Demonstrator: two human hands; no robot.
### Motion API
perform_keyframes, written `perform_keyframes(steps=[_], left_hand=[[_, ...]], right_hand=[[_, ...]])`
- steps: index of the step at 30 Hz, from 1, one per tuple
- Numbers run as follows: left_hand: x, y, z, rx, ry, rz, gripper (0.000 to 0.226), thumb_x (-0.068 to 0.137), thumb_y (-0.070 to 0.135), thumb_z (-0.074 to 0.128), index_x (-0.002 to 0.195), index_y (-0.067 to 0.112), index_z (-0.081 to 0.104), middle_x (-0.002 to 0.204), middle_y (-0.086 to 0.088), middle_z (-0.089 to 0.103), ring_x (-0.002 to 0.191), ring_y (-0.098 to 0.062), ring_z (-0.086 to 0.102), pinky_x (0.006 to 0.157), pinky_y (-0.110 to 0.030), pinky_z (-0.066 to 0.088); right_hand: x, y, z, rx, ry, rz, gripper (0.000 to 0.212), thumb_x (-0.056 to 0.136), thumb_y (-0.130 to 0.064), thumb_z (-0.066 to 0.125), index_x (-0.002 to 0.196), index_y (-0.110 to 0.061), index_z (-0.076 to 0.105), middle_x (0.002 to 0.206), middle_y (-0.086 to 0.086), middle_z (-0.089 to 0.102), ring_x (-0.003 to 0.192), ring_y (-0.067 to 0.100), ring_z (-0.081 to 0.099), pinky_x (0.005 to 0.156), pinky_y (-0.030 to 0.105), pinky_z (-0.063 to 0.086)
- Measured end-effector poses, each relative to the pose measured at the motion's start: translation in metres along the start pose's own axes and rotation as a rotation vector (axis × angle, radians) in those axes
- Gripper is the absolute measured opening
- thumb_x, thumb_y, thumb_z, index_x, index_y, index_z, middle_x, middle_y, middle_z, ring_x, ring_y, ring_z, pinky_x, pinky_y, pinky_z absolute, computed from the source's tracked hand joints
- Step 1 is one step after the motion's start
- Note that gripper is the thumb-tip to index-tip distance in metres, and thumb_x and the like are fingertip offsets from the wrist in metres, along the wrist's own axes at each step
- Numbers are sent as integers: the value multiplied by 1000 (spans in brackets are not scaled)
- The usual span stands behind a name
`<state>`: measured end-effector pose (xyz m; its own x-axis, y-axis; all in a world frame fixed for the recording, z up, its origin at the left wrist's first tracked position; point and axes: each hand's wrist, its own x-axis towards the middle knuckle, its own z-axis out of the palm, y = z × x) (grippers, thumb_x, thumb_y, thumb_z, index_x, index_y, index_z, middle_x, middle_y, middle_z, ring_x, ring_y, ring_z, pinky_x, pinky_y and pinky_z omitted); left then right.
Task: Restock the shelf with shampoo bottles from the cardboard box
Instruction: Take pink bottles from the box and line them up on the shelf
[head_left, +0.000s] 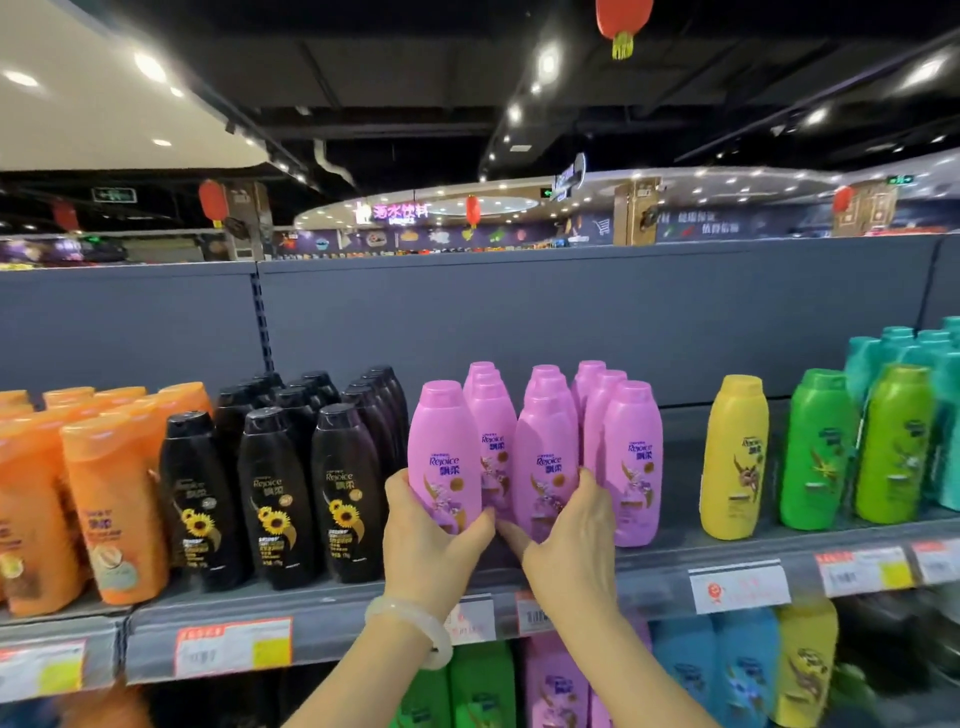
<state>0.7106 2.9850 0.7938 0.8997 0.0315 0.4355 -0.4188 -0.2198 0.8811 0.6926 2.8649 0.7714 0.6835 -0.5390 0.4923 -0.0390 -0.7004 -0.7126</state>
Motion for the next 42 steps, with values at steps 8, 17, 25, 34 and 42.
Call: perform_keyframes(steps=[8,17,25,34,42], left_hand=[[2,-3,5,-7,-36,13,57,68,14,79,100,24,33,83,9,55,72,-5,56,60,-18,47],[8,-15,19,-7,-44,-1,60,66,18,81,100,23,32,96,-2,56,84,-16,59,67,-25,50],[14,-17,32,-9,-39,8,60,66,17,81,101,23,32,102,-5,54,91,-21,59,77,-35,54],[11,-21,46,-33,-38,-13,58,67,13,80,101,21,34,103,-4,48,95,-20,55,77,-30,51],[20,-24,41,224,2,42,63,65,32,82,109,8,44,101,-2,45,96,-17,46,83,-30,46]], right_hand=[[-3,2,0,-44,18,86,78,74,-35,74,131,-2,33,126,13,42,123,27,39,104,35,37],[1,-4,1,-198,10,130,79,80,-44,66,136,-6,25,131,8,37,126,24,37,96,31,42],[3,-2,2,-284,34,138,79,81,-46,63,138,-7,23,134,7,39,126,22,42,90,32,48],[1,2,0,-283,82,95,81,80,-44,64,139,-5,25,136,10,39,129,23,41,94,32,48],[0,4,-4,-269,50,68,77,82,-42,63,139,-7,25,136,9,38,129,22,39,95,32,47]])
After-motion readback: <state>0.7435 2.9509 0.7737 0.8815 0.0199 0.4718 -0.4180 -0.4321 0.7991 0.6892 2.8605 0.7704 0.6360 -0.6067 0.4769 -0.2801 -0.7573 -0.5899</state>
